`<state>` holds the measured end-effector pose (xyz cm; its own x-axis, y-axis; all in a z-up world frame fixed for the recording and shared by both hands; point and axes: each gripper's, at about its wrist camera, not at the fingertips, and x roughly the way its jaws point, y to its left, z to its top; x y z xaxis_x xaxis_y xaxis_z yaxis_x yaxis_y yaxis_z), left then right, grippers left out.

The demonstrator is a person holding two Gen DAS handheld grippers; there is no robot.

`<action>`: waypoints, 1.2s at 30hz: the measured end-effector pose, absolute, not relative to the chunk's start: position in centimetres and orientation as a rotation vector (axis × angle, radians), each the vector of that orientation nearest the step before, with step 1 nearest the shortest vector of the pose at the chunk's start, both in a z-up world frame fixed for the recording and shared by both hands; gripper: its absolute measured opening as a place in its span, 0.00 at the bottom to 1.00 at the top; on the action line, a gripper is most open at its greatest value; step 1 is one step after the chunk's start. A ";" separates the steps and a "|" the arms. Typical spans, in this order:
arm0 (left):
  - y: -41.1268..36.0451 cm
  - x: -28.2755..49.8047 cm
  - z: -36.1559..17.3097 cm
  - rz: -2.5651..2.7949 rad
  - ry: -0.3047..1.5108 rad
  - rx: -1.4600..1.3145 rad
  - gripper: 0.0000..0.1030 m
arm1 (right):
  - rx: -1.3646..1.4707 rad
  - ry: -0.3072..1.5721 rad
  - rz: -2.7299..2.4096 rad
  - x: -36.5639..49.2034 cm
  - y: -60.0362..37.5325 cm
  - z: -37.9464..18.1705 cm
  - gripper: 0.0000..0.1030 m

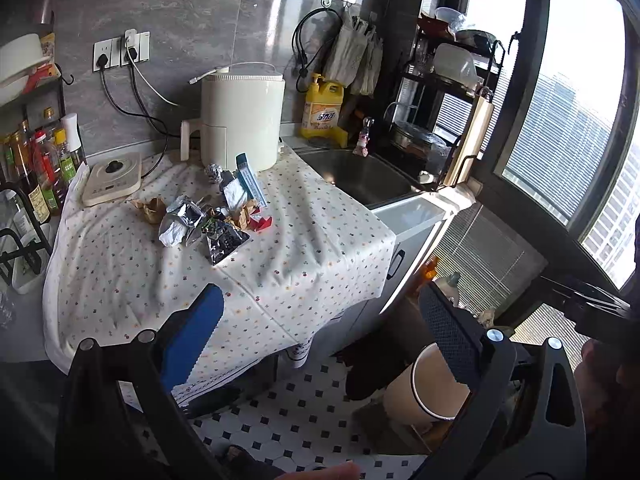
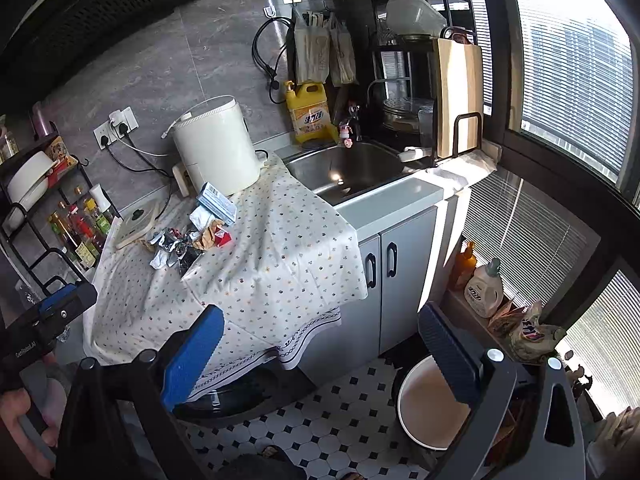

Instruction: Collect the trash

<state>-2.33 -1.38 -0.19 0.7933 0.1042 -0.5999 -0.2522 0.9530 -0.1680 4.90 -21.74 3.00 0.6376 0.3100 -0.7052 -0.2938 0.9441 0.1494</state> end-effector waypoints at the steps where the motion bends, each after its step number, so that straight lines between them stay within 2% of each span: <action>1: -1.3 -2.3 -0.2 0.200 0.630 -0.244 0.94 | 0.021 0.815 0.348 5.1 -21.5 2.9 0.93; 8: 2.1 -1.8 -1.2 0.239 0.651 -0.287 0.94 | -0.007 0.826 0.363 6.9 -18.1 2.0 0.93; 23: 14.7 2.2 -4.3 0.268 0.638 -0.401 0.94 | -0.052 0.805 0.478 12.8 -5.4 -0.1 0.93; 26: 17.2 3.5 -4.9 0.259 0.634 -0.414 0.90 | -0.073 0.806 0.479 14.0 -3.0 -0.7 0.93; 29: 19.5 5.2 -5.5 0.242 0.644 -0.423 0.81 | -0.084 0.805 0.465 15.0 -1.1 -1.5 0.93; 31: 20.9 6.3 -6.1 0.222 0.656 -0.437 0.72 | -0.067 0.803 0.481 15.5 -0.1 -2.2 0.93; 36: 24.1 8.7 -7.8 0.188 0.684 -0.456 0.61 | -0.087 0.845 0.458 16.9 2.9 -4.3 0.93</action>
